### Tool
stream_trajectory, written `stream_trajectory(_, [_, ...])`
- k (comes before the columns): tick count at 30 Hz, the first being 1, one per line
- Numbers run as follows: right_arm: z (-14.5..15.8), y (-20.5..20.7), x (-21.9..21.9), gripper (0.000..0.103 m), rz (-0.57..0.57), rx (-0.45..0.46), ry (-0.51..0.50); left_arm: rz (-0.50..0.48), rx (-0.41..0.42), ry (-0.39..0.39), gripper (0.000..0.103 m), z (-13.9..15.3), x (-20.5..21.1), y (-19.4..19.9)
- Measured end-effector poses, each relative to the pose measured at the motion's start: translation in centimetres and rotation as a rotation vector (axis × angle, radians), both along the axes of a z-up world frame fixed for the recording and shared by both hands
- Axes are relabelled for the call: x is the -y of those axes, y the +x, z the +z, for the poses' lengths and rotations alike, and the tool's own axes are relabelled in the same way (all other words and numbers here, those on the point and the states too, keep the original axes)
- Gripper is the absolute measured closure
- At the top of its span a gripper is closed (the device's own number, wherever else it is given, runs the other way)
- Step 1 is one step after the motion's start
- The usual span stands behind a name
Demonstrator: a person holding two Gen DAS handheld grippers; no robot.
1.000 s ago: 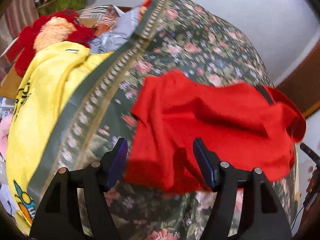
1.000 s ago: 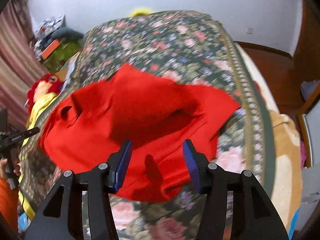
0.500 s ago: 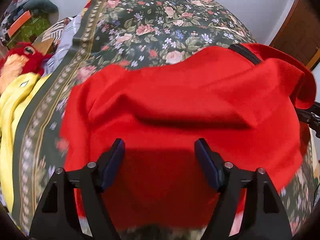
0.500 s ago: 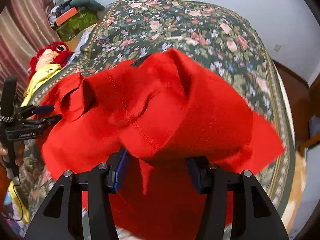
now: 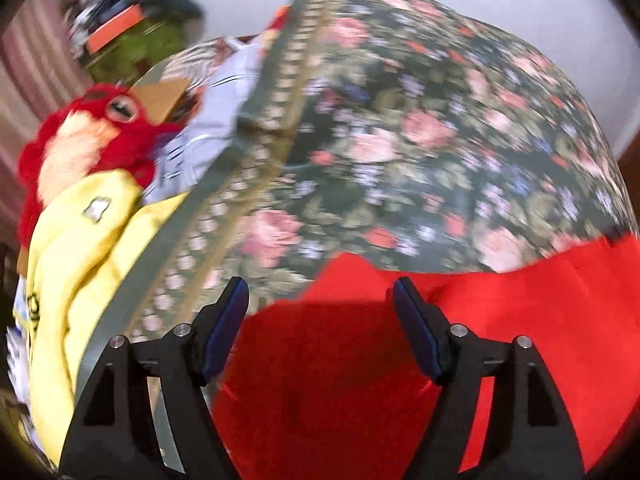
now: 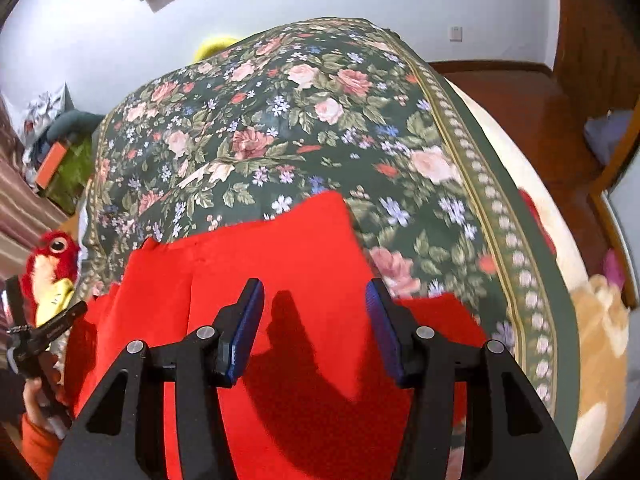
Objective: Fold large clothes
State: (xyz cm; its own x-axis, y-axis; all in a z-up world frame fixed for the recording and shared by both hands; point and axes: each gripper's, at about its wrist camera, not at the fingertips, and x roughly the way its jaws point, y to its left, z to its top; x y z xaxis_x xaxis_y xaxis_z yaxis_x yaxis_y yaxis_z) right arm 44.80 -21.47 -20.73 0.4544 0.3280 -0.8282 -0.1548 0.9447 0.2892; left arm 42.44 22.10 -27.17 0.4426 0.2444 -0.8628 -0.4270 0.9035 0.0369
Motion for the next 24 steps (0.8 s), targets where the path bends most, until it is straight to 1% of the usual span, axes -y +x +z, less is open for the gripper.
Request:
stream_trajectory(2, [0.4,-1.3,-0.3,0.054,0.028,0.014,-0.018,0.015,0.006,-0.024,0.029,0.2,-1.2,-1.0])
stream_trajectory(5, [1.2,-2.6,-1.5,0.054,0.107,0.042,-0.045,-0.001,0.013,-0.05,0.029,0.9,-1.8,-2.9])
stream_trajectory(7, [1.9,-3.9,-2.8,0.054,0.172,0.069,-0.067,-0.039,0.009,-0.075,0.029,1.5,-1.4,-4.2])
stream_trajectory(10, [2.7,-6.3,-5.3,0.053,0.287,0.096,-0.07,-0.105,0.012,-0.074,0.029,2.4,-0.1,-5.5])
stream_trajectory(12, [2.6,-7.7,-6.7,0.049,0.344,0.09,-0.052,-0.147,0.019,-0.069,0.029,2.9,0.9,-7.2])
stream_trajectory(13, [2.4,-8.5,-7.4,0.044,0.367,0.082,-0.048,-0.165,0.023,-0.078,0.029,3.0,1.2,-8.2])
stream_trajectory(14, [2.1,-9.2,-7.9,0.042,0.384,0.076,-0.044,-0.172,0.024,-0.093,0.029,3.0,1.2,-8.9])
stream_trajectory(16, [1.3,-10.3,-8.7,0.042,0.412,0.061,-0.052,-0.174,0.02,-0.145,0.029,2.7,1.0,-10.6])
stream_trajectory(18, [0.4,-11.4,-9.0,0.042,0.418,0.067,-0.079,-0.163,0.011,-0.16,0.029,2.1,0.8,-11.8])
stream_trajectory(19, [0.2,-11.9,-8.8,0.038,0.406,0.08,-0.084,-0.152,0.0,-0.164,0.029,1.6,0.6,-12.6])
stream_trajectory(20, [0.0,-12.0,-8.4,0.029,0.393,0.078,-0.082,-0.148,-0.011,-0.167,0.029,1.2,0.5,-12.9])
stream_trajectory(21, [-0.1,-12.0,-8.0,0.025,0.379,0.064,-0.076,-0.147,-0.029,-0.182,0.029,0.5,0.3,-13.3])
stream_trajectory(22, [-0.4,-11.9,-7.4,0.02,0.363,0.031,-0.061,-0.15,-0.044,-0.197,0.029,0.0,0.2,-13.5])
stream_trajectory(24, [-0.9,-11.7,-6.4,0.02,0.33,-0.021,-0.049,-0.149,-0.043,-0.2,0.032,-0.6,0.3,-14.1])
